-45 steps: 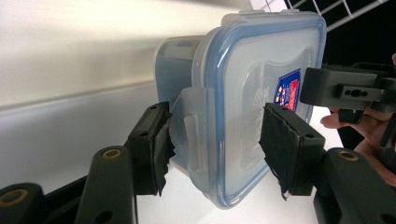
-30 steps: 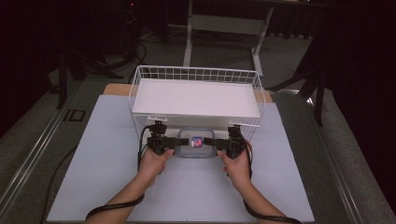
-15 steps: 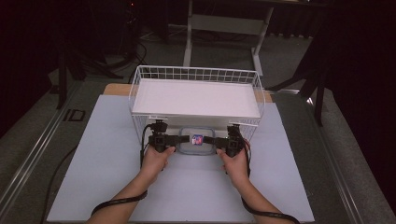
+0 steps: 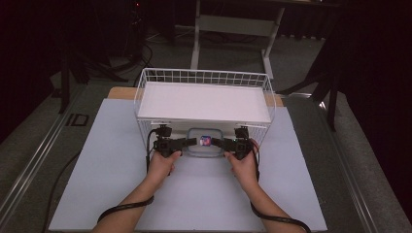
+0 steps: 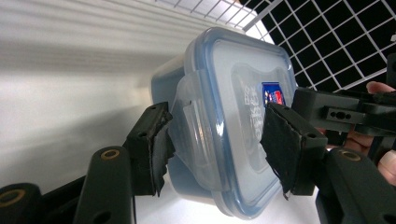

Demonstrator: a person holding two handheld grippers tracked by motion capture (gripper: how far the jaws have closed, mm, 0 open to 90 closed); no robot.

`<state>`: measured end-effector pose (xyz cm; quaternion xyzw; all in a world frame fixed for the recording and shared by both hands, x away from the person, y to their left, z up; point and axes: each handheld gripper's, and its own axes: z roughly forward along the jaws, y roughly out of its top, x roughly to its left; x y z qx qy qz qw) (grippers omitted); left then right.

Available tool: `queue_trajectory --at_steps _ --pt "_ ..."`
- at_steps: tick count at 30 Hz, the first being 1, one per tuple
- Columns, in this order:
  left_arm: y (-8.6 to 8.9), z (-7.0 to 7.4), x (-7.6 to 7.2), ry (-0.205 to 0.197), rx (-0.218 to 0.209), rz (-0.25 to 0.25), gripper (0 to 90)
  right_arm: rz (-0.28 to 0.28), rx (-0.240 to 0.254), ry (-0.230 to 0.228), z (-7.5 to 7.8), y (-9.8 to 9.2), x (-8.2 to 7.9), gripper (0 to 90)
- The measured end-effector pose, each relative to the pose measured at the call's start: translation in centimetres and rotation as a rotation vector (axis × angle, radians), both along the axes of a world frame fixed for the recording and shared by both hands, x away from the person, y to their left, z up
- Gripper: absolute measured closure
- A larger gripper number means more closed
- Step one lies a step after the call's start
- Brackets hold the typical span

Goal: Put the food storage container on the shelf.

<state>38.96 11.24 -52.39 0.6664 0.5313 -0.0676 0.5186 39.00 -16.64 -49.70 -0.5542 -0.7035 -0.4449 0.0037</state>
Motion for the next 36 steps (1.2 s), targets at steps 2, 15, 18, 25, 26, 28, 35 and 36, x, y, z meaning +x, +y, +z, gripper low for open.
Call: queue_trajectory --at_steps 2,15,18,25,26,28,35,36 --pt "0.0 -0.1 0.1 -0.006 0.003 0.010 43.3 0.005 0.000 -0.001 0.0 0.0 0.0 41.1" --pt "-0.3 0.3 -0.1 -0.074 0.069 0.053 42.9 -0.011 -0.016 -0.064 -0.4 0.4 -0.2 37.2" --pt "0.1 0.5 -0.5 -0.088 0.085 0.056 43.1 -0.020 0.002 -0.096 -0.7 0.1 -0.5 37.6" --pt "-0.1 1.3 -2.1 -0.109 0.087 0.069 42.9 0.003 -0.034 -0.165 -0.6 0.1 -1.7 37.6" --pt "0.0 1.4 -2.3 -0.119 0.091 0.061 42.8 0.012 -0.055 -0.186 -0.5 0.1 -1.9 37.6" --pt "0.2 1.6 -2.9 -0.135 0.109 0.054 42.8 0.030 -0.105 -0.230 -0.3 0.3 -2.4 37.6" --pt "1.0 2.7 -5.9 -0.176 0.157 0.007 40.2 0.109 -0.158 -0.334 1.2 1.2 -4.8 43.7" --pt "1.0 2.9 -6.4 -0.182 0.165 0.003 38.4 0.120 -0.151 -0.325 1.3 1.4 -5.1 47.3"
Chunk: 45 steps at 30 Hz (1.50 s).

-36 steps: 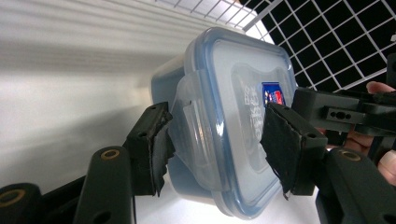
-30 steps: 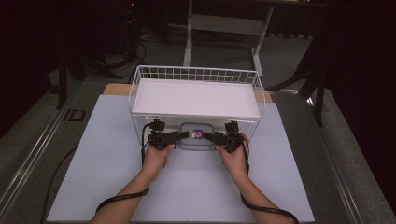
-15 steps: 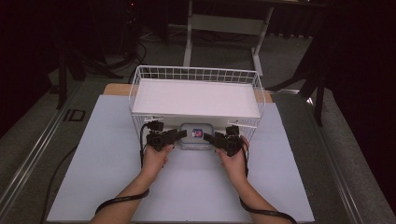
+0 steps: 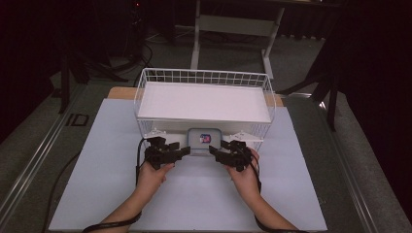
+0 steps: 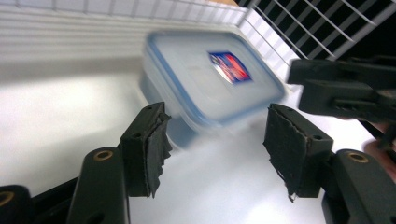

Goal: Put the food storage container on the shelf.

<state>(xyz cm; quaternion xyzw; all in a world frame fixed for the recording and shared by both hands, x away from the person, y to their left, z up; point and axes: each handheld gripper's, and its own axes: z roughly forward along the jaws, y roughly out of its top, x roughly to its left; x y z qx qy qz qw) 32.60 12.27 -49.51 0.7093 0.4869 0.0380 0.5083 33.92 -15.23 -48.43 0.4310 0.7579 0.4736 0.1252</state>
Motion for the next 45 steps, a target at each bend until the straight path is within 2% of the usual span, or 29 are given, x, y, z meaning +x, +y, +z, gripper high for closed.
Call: queue_trajectory --at_steps 4,6,8,11,12,13,16,17,20,27,35,45 --pt "0.6 0.2 -1.6 -0.028 -0.013 -0.041 30.0 0.024 -0.014 0.017 -0.2 0.8 -0.9 66.4" --pt "1.0 0.0 -2.4 -0.052 0.003 -0.044 27.1 0.017 -0.029 0.014 -0.5 1.1 -1.3 77.2" --pt "1.6 -0.4 -3.0 -0.069 -0.001 -0.035 23.4 0.028 -0.043 0.026 -1.0 1.4 -1.4 89.8" --pt "2.0 -1.1 -3.8 -0.096 0.033 -0.018 10.3 0.040 -0.077 0.039 -1.8 1.9 -1.4 90.0" --pt "2.0 -1.3 -4.0 -0.099 0.036 -0.013 2.1 0.043 -0.083 0.045 -2.0 2.1 -1.3 90.0" --pt "2.1 -1.4 -4.1 -0.104 0.039 -0.005 0.3 0.046 -0.084 0.060 -2.2 2.2 -1.3 90.0" --pt "2.0 -1.8 -4.2 -0.113 0.053 -0.001 0.3 0.049 -0.112 0.062 -2.7 2.7 -1.0 90.0" --pt "1.9 -1.9 -4.1 -0.107 0.055 -0.008 0.3 0.044 -0.116 0.062 -2.8 2.7 -0.9 90.0" --pt "1.7 -2.1 -4.2 -0.121 0.073 -0.009 0.3 0.039 -0.125 0.062 -3.0 3.0 -0.5 90.0" --pt "1.6 -2.0 -4.3 -0.157 0.077 0.007 0.3 0.030 -0.121 0.070 -3.1 3.8 0.5 90.0" --pt "1.6 -2.2 -4.3 -0.157 0.076 -0.005 0.3 0.027 -0.128 0.069 -3.4 5.2 1.3 90.0" --pt "1.5 -2.5 -4.2 -0.156 0.080 -0.016 0.3 0.011 -0.128 0.062 -3.2 5.8 2.2 89.9"
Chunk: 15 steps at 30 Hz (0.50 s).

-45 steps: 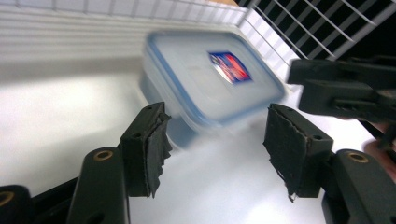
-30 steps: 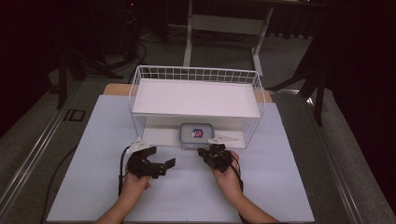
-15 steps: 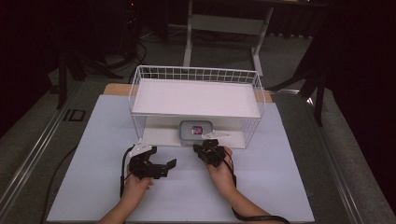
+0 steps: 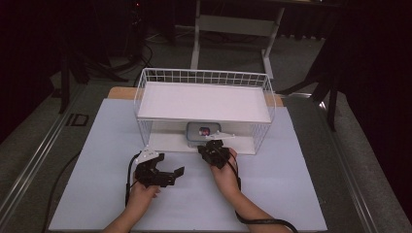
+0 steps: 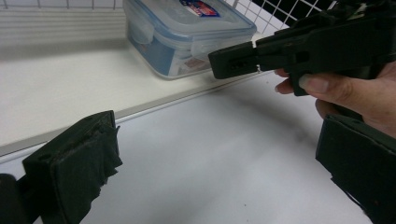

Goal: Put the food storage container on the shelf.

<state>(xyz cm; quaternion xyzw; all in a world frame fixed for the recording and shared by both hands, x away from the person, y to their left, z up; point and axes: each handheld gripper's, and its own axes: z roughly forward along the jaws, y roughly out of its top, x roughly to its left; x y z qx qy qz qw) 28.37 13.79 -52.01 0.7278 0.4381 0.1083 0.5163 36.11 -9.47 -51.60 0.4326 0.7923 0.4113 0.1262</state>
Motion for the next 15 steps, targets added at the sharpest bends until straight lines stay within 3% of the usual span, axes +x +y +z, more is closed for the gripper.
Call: queue_trajectory --at_steps 9,15 --pt "-0.1 0.0 -0.1 -0.011 -0.001 -0.006 0.3 -0.019 -0.002 0.007 -0.2 0.2 0.7 89.7" --pt "-0.1 0.3 -0.2 -0.023 -0.007 -0.003 0.3 0.009 0.010 -0.006 0.1 0.3 -0.3 89.0"
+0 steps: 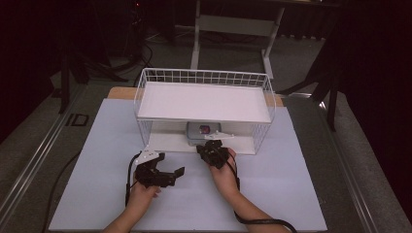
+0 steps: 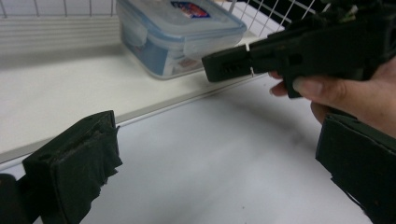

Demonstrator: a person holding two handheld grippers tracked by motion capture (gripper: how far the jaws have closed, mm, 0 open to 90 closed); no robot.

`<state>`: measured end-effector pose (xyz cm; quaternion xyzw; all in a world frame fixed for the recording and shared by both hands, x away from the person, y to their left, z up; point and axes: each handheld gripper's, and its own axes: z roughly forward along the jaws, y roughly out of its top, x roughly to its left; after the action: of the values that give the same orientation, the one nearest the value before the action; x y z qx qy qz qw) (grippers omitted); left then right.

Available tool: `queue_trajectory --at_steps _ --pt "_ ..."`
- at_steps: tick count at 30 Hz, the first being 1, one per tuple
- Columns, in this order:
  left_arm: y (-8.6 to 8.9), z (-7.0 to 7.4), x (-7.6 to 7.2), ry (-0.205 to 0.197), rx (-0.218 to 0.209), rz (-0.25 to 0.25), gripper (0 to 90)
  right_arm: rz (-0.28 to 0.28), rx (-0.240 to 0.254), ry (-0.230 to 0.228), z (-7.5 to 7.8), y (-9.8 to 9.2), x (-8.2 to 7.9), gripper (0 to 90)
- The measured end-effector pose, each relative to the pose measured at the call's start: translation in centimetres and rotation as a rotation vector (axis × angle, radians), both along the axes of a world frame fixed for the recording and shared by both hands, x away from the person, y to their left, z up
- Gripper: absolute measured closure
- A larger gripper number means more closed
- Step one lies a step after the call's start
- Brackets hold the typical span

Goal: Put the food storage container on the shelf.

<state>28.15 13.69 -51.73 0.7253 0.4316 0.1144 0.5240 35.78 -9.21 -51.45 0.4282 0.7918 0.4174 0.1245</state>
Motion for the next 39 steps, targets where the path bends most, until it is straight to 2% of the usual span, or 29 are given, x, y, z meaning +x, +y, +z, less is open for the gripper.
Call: queue_trajectory --at_steps 5,7,9,10,11,13,15,16,18,22,28,33,37,39 --pt "-0.2 0.3 -0.3 -0.022 0.010 -0.010 0.3 0.014 0.033 -0.009 0.4 -0.6 -1.3 88.3" --pt "-0.4 0.4 -0.4 -0.036 0.006 -0.030 0.3 0.023 0.050 -0.002 0.5 -1.1 -1.9 85.4" --pt "-0.6 0.6 -0.5 -0.050 0.003 -0.051 0.3 0.033 0.039 -0.031 0.8 -1.5 -2.5 80.3" --pt "-0.7 0.8 -0.6 -0.061 0.002 -0.064 0.3 0.038 0.042 -0.045 1.0 -1.7 -2.8 75.0" --pt "-0.7 0.8 -0.6 -0.061 0.002 -0.064 0.3 0.038 0.042 -0.045 1.0 -1.7 -2.8 75.0" --pt "-1.1 1.2 -0.8 -0.088 0.008 -0.093 0.3 0.048 0.039 -0.078 1.4 -2.3 -3.3 60.9" --pt "-1.3 1.7 -0.9 -0.098 -0.007 -0.119 0.3 0.051 0.051 -0.110 1.9 -2.9 -3.8 44.9" --pt "-1.3 1.9 -0.8 -0.102 -0.010 -0.130 0.3 0.050 0.048 -0.130 2.1 -3.2 -3.9 40.1" --pt "-1.4 2.4 -0.8 -0.114 -0.014 -0.137 0.3 0.066 0.077 -0.163 2.6 -4.0 -4.3 26.1" --pt "-1.4 3.3 -1.2 -0.140 -0.009 -0.159 0.3 0.113 0.094 -0.191 3.5 -5.3 -5.0 14.9" --pt "-0.8 3.7 -1.8 -0.117 -0.032 -0.165 0.3 0.125 0.078 -0.215 3.8 -6.7 -6.5 14.7" --pt "-0.2 4.1 -2.8 -0.134 0.004 -0.175 0.3 0.144 0.073 -0.213 4.0 -8.0 -7.4 15.1" --pt "0.5 4.3 -3.5 -0.135 0.006 -0.170 0.3 0.154 0.079 -0.219 4.2 -9.2 -7.9 15.3" --pt "0.6 4.3 -3.7 -0.137 0.006 -0.166 0.3 0.146 0.084 -0.204 4.2 -9.7 -8.1 15.3"
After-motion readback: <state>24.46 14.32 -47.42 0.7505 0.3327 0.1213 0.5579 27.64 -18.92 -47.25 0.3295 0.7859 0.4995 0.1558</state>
